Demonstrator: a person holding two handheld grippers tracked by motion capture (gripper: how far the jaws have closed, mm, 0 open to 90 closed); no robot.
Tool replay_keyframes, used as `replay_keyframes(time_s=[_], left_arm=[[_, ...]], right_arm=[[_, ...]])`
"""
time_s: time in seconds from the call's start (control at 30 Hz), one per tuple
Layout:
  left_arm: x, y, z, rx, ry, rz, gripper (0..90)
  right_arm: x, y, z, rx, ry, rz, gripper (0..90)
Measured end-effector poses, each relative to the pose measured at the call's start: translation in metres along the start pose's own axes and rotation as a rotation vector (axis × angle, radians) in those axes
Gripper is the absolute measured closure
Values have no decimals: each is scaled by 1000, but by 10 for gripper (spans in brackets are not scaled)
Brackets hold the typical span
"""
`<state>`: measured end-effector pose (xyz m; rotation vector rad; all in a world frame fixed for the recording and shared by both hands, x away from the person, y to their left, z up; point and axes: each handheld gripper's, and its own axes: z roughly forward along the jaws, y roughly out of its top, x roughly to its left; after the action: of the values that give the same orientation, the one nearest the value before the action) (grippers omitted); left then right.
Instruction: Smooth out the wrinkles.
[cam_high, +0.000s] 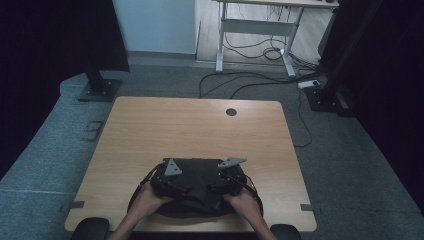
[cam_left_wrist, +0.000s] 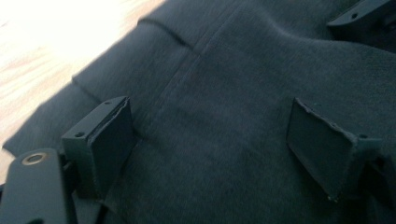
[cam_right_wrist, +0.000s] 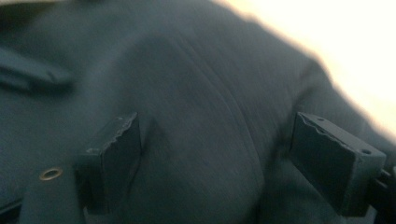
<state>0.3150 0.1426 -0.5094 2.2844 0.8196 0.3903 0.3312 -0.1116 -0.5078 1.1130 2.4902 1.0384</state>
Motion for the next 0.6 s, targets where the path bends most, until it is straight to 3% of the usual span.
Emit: replay_keyframes(time_s=[0.2, 0.3, 0.43, 0.6], left_arm=[[-13, -14, -6, -1, 84, 40, 155], [-19, -20, -13, -16, 113, 22, 156], [-28, -31, -24, 1, 172, 7, 148], [-18, -51, -29, 7, 102, -130, 152]], right_arm=[[-2, -27, 5, 1, 7, 33, 171], [2, -34, 5, -6, 5, 36, 175], [4, -38, 6, -2, -2, 23, 175], [6, -39, 6, -4, -9, 31, 175]])
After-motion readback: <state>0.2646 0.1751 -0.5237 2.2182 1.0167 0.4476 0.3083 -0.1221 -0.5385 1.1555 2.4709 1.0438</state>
